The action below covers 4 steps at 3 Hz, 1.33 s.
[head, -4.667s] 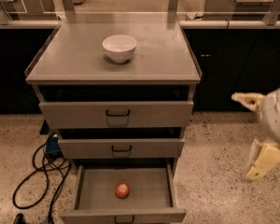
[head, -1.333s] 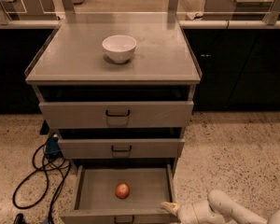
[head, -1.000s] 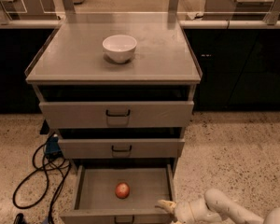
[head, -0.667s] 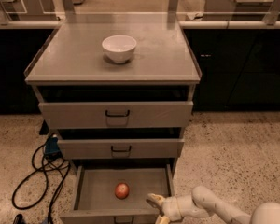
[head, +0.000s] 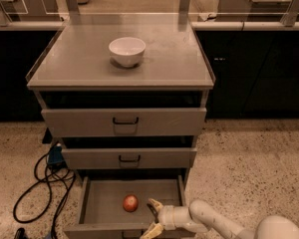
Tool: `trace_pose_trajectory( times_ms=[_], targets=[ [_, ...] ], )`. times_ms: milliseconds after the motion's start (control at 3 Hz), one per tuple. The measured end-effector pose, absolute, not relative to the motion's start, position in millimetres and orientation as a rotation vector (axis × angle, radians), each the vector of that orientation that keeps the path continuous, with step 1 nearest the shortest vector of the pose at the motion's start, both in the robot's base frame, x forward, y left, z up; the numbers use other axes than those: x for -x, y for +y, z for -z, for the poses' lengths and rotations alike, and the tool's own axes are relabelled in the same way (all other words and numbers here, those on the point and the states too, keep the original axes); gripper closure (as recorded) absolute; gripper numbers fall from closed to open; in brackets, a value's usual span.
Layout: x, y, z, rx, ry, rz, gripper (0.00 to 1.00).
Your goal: Pick apple from bottom drawer and place on counter
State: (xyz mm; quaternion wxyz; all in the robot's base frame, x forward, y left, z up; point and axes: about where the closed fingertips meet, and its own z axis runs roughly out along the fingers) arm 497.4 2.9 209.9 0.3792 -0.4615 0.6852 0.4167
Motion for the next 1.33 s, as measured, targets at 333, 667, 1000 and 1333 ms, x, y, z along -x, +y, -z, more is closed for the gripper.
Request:
trace_pose_trajectory(
  times_ms=[333, 667, 1000, 1333],
  targets=[
    [-497.4, 2.9, -209.9, 1.179, 1.750, -1.065, 0.00],
    [-510.5, 3.7, -222.9, 1.153, 1.755, -0.993, 0.00],
    [-540.7, 13.9, -271.7, 1.034, 1.730, -0.861, 0.00],
    [-556.2, 12.3, -270.2, 0.993, 1.755, -0.796, 0.00]
  ],
)
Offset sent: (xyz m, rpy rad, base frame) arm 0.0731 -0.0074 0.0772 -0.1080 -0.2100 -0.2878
